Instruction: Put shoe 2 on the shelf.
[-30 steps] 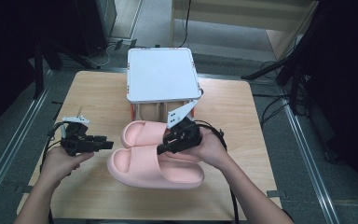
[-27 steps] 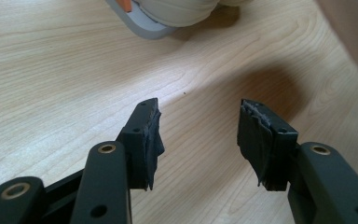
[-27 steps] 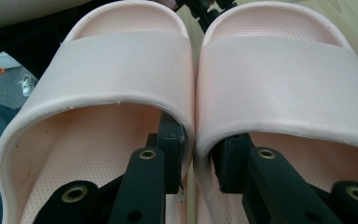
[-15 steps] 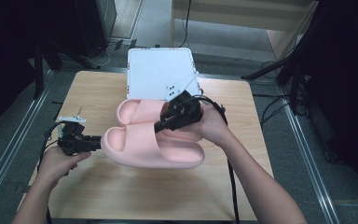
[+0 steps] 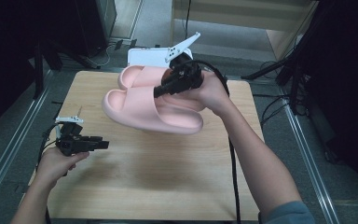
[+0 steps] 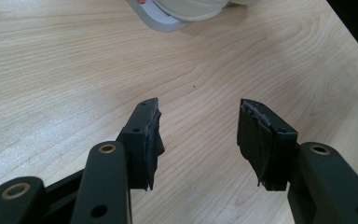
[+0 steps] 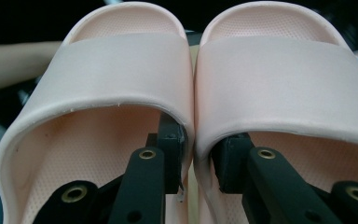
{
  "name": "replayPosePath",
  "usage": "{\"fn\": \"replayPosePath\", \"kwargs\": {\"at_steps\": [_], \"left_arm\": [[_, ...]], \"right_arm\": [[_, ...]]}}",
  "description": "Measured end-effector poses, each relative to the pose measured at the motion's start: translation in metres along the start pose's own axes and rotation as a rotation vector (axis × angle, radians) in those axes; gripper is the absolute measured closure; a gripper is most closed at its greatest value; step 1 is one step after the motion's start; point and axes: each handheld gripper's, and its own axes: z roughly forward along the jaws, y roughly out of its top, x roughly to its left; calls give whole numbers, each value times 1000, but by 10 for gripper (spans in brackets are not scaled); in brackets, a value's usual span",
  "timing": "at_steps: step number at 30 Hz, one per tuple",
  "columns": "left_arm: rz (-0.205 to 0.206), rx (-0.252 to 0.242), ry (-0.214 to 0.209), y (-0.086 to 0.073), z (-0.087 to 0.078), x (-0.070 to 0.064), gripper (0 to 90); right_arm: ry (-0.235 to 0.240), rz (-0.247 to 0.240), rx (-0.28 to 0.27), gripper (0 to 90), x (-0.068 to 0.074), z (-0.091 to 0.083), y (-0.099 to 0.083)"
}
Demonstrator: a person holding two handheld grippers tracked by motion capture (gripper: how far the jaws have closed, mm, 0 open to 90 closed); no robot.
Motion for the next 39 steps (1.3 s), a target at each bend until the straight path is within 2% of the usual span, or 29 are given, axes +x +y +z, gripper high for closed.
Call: {"fn": "replayPosePath", "kwargs": {"at_steps": [1,2,3,5,6,7,8,10,11,12,13,14,16,17,18,19,20,21,22,23,24,25,26,27,31,35,39], "left_arm": [[2,0,-3,0,1,0,493],[3,1,-5,0,1,0,493],[3,1,-5,0,1,0,493],[9,1,-6,1,1,-1,493],[11,4,-9,1,2,0,493],[11,4,-9,1,2,0,493],[10,4,-9,2,2,0,493],[10,6,-14,2,3,0,493],[10,6,-14,2,3,0,493],[11,8,-17,2,4,0,493],[12,7,-17,3,5,0,493],[12,7,-17,3,5,0,493],[16,13,-15,3,6,0,493],[16,16,-13,3,7,0,495],[19,17,-17,4,7,0,496],[19,17,-17,4,7,0,496],[21,17,-20,4,7,1,497],[21,18,-21,4,7,1,497],[21,18,-21,4,7,1,498],[23,18,-23,5,7,1,498],[23,16,-24,5,7,1,498],[23,16,-24,5,7,1,498],[24,14,-24,6,7,0,498],[24,14,-24,6,7,0,498],[37,19,-27,7,7,0,498],[42,24,-30,8,9,-1,499],[51,25,-31,9,10,-2,500]], "right_arm": [[-54,62,7,757,-9,1,4],[-86,93,6,758,-14,2,6],[-86,93,6,758,-14,2,6],[-163,185,-6,758,-23,4,9],[-232,267,-32,758,-32,5,12],[-232,267,-32,758,-32,5,12],[-296,336,-59,757,-41,6,15],[-359,390,-73,757,-48,9,17],[-359,390,-73,757,-48,9,17],[-412,438,-78,756,-54,13,19],[-433,460,-74,756,-56,15,21],[-433,460,-74,756,-56,15,21],[-498,505,-63,757,-62,23,23],[-573,559,-72,759,-65,30,25],[-602,585,-82,759,-66,34,26],[-602,585,-82,759,-66,34,26],[-621,639,-104,758,-69,39,28],[-625,667,-115,758,-70,41,29],[-625,667,-115,758,-70,41,29],[-650,705,-124,757,-73,45,31],[-672,708,-127,757,-75,48,32],[-672,708,-127,757,-75,48,32],[-702,732,-124,757,-79,51,33],[-702,732,-124,757,-79,51,33],[-743,805,-122,755,-87,56,31],[-810,817,-102,755,-88,63,30],[-830,848,-109,754,-90,66,29]]}}
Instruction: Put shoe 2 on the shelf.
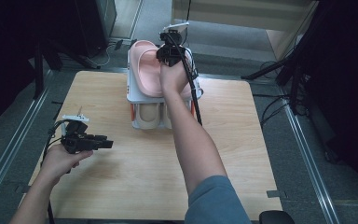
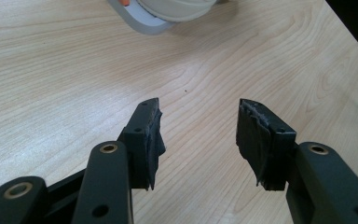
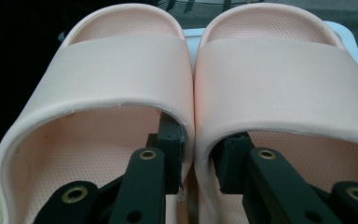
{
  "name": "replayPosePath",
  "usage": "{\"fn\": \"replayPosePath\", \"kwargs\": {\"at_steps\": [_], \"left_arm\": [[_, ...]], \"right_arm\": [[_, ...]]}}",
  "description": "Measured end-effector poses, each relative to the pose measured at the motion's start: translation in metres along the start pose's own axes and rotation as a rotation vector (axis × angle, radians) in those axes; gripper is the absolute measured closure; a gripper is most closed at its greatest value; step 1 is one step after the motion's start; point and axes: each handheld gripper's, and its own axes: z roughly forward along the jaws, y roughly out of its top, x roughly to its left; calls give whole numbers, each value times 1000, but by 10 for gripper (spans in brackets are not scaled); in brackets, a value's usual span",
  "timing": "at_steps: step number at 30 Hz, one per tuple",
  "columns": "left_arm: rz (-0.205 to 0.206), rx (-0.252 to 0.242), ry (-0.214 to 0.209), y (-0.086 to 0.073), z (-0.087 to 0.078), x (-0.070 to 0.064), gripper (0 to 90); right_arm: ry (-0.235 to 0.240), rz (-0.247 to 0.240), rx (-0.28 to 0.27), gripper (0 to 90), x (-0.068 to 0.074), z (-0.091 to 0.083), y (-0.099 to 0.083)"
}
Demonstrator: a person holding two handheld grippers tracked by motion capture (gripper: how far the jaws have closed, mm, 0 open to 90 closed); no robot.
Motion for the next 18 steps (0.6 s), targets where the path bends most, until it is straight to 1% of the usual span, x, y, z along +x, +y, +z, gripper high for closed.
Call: {"fn": "replayPosePath", "kwargs": {"at_steps": [4,13,18], "left_arm": [[-1,2,-3,0,0,0,500],[5,1,-1,0,-1,0,503],[3,8,-5,0,0,0,503]], "right_arm": [[-30,3,-17,753,2,2,-1],[-39,25,-31,748,3,3,-2],[-44,13,-37,732,4,4,-3]]}}
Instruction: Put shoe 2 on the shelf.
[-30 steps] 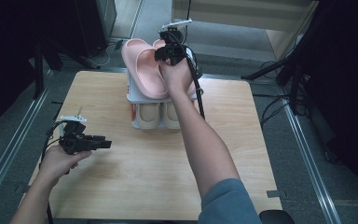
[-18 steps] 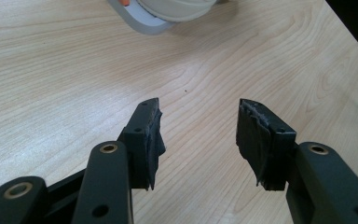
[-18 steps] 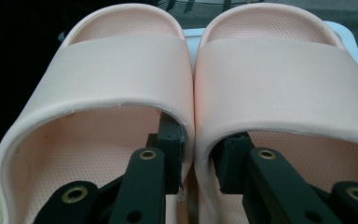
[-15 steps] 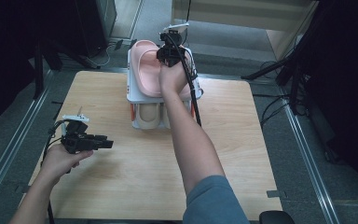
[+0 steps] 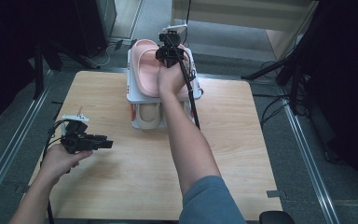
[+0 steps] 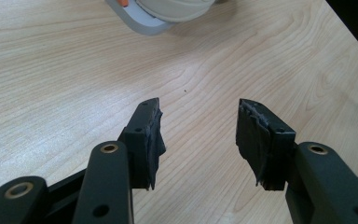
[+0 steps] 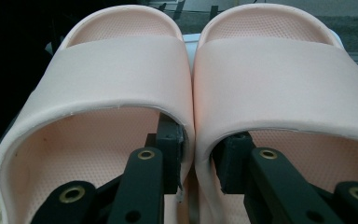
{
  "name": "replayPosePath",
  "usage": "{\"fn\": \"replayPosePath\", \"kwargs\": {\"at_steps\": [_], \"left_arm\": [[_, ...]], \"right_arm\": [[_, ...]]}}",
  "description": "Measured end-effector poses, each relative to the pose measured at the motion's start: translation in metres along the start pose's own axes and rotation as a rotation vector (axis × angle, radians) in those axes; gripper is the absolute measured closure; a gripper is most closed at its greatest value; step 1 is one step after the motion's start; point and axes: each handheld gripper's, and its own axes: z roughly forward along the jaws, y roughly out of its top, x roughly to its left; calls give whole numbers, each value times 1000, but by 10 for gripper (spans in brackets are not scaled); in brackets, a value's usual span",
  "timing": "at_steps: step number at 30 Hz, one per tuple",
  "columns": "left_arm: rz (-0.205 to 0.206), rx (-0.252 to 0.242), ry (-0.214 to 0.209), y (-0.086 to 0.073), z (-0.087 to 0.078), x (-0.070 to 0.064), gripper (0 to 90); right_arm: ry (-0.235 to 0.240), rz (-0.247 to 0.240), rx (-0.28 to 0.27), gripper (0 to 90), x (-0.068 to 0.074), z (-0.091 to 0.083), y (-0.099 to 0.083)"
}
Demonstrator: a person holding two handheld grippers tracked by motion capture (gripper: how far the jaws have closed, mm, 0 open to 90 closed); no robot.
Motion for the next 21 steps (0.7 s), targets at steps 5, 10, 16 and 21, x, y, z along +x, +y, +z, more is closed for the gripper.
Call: {"fn": "replayPosePath", "kwargs": {"at_steps": [5,10,16,21], "left_arm": [[2,0,5,0,1,0,503],[6,5,9,0,1,0,503],[4,2,11,0,1,-1,504],[13,-26,36,3,-3,-5,501]], "right_arm": [[39,-3,-2,636,-3,1,-2],[87,-5,8,553,-6,0,-3],[115,-1,21,526,-10,-5,-3],[149,-18,-2,504,-15,-16,-5]]}}
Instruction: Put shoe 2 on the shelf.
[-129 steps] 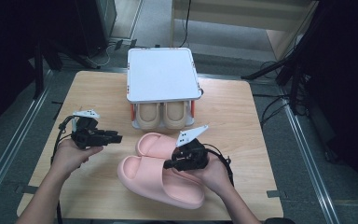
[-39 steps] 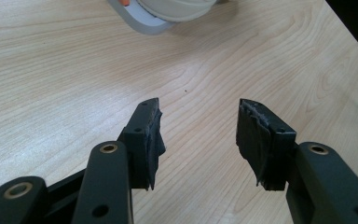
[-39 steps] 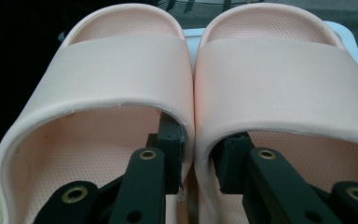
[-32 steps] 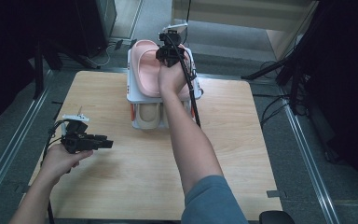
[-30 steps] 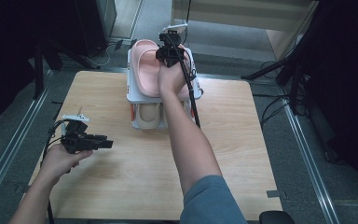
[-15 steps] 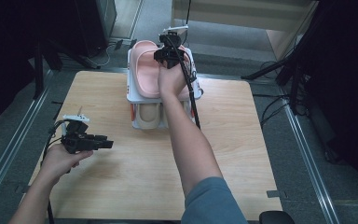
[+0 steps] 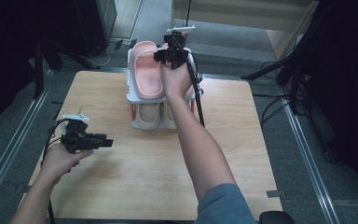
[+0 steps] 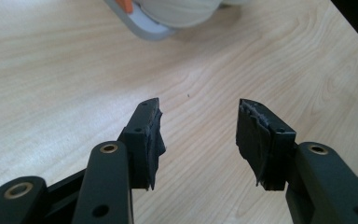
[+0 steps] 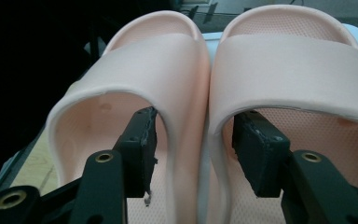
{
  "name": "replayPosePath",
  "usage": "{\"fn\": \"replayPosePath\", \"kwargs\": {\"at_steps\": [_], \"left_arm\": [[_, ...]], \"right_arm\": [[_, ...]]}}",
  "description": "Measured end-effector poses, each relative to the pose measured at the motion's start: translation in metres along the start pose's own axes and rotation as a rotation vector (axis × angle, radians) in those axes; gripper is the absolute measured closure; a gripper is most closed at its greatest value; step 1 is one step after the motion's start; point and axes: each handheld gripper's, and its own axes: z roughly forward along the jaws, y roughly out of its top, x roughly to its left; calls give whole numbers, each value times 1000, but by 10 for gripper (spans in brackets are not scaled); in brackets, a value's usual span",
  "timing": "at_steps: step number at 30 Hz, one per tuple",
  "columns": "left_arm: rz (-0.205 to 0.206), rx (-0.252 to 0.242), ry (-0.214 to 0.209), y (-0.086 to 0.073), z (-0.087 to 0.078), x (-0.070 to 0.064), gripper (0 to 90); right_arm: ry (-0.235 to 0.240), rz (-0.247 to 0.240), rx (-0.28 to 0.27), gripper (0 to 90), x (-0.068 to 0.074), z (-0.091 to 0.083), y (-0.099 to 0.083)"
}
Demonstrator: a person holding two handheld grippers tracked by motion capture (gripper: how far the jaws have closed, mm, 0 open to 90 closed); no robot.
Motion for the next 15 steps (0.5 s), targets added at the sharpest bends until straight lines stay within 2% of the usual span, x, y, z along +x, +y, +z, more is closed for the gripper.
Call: {"fn": "replayPosePath", "kwargs": {"at_steps": [5,8,11,12,14,15], "left_arm": [[7,10,11,1,1,0,499],[7,8,12,2,2,1,497],[9,8,12,2,2,0,497],[12,12,10,3,3,0,496],[13,14,7,3,4,1,496],[16,16,7,4,5,1,495]], "right_arm": [[32,-12,20,505,-2,-6,-3],[33,-30,7,504,-2,-13,-5],[63,-32,11,504,-4,-16,-5],[88,-26,25,505,-6,-20,-7],[96,-30,31,504,-6,-21,-8],[103,-49,41,504,-6,-25,-10]]}}
